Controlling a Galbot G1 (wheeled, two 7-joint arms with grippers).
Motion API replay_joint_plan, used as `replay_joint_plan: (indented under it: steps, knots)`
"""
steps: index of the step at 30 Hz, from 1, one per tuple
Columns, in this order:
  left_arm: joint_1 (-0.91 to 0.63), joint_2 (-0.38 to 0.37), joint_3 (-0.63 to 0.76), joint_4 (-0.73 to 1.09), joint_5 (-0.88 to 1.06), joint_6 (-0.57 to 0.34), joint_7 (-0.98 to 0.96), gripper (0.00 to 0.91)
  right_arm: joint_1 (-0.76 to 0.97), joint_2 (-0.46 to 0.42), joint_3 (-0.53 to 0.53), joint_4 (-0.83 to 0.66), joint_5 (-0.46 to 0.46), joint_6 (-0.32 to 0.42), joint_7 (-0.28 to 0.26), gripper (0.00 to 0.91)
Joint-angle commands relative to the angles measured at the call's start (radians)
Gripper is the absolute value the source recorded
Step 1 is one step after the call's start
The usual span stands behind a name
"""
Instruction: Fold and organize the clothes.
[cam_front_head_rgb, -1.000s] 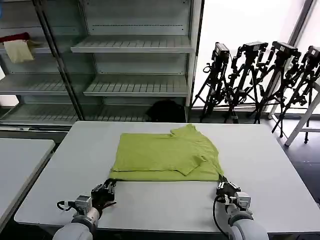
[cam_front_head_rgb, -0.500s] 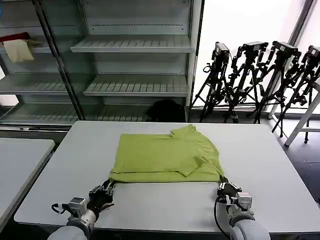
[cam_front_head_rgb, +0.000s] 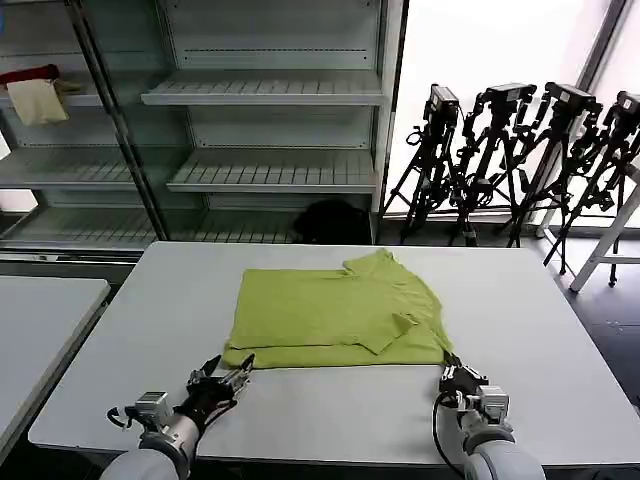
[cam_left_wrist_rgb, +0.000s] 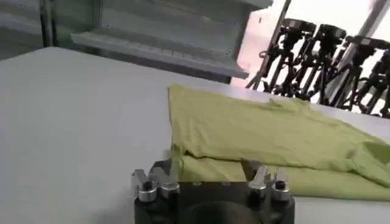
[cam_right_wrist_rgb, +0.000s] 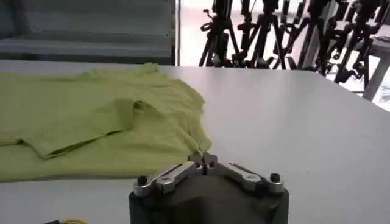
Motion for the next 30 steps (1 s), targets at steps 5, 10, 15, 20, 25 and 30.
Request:
replay_joint_plan:
  steps: [5, 10, 15, 20, 25, 30]
  knots:
    - [-0.008, 0.005, 0.013, 0.025, 0.106, -0.021, -0.019, 0.0, -0.012, 0.004, -0.009, 0.016, 0.001, 0.0, -0.003, 0.0]
    - [-0.015, 0.004, 0.038, 0.035, 0.169, -0.049, -0.048, 0.0, -0.039, 0.005, -0.013, 0.041, 0.003, 0.0, -0.011, 0.0]
    - [-0.002, 0.007, 0.049, 0.031, 0.217, -0.054, -0.045, 0.0, -0.079, 0.006, -0.014, 0.072, 0.01, 0.001, -0.016, 0.0]
    - [0.054, 0.019, 0.038, 0.001, 0.309, -0.102, 0.008, 0.0, -0.14, 0.006, -0.022, 0.12, 0.019, 0.002, -0.018, 0.0]
    - [0.103, 0.021, 0.025, -0.011, 0.407, -0.156, 0.026, 0.0, -0.194, 0.004, -0.037, 0.172, 0.02, 0.006, -0.024, 0.0]
    - [0.153, 0.033, 0.0, -0.042, 0.42, -0.188, 0.028, 0.0, -0.246, -0.011, -0.037, 0.222, 0.037, 0.007, -0.025, 0.0]
